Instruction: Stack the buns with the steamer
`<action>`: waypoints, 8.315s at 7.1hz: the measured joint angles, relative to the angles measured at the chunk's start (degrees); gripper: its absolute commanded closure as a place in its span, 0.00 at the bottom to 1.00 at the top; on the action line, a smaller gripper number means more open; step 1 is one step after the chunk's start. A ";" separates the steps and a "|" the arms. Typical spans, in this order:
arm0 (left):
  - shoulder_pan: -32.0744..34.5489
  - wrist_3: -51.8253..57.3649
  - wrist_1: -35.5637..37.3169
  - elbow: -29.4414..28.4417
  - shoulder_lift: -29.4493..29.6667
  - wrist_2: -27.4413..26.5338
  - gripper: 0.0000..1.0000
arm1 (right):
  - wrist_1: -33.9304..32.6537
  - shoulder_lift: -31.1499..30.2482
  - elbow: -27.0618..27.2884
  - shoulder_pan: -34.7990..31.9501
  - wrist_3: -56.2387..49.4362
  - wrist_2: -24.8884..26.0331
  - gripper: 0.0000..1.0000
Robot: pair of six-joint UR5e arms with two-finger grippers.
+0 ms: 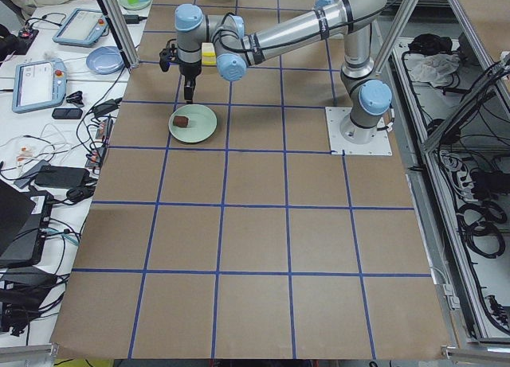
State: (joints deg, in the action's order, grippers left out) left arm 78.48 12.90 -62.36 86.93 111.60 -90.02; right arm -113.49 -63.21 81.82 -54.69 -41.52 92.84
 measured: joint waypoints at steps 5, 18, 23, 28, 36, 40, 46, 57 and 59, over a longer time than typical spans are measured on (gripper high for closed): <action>-0.39 1.67 16.27 0.50 11.04 4.72 0.12 | 0.10 -1.56 -0.01 -2.19 2.42 0.09 1.00; 0.08 -9.17 10.06 0.82 7.09 7.77 1.00 | 2.50 -8.95 6.58 -34.02 45.18 0.74 1.00; 4.08 -24.42 3.62 0.96 -0.26 8.60 1.00 | -7.81 -3.98 11.03 -38.78 52.81 0.49 1.00; 6.56 -30.17 3.48 0.96 -1.69 8.83 1.00 | -9.43 -3.97 11.56 -37.98 50.50 0.51 1.00; 6.77 -30.24 3.54 0.96 -1.69 9.77 1.00 | -11.18 -3.27 11.68 -37.07 50.48 -1.06 1.00; 6.80 -30.27 3.56 1.04 -1.55 9.82 1.00 | -10.82 -2.82 11.96 -37.07 50.57 -1.08 0.92; 7.13 -31.54 3.73 1.03 -1.64 12.10 1.00 | -10.43 -3.77 11.68 -37.33 52.28 -1.01 0.00; 30.41 -83.74 29.31 1.57 6.87 24.00 0.39 | 22.34 -28.24 4.36 -25.08 29.43 0.89 0.00; 31.93 -84.77 29.83 1.56 8.60 24.25 0.00 | 22.90 -29.13 4.39 -26.67 30.98 0.77 0.00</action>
State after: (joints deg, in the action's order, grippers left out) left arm 110.41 -71.87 -32.52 88.49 120.19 -65.78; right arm -90.58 -92.34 86.21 -81.36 -10.54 93.62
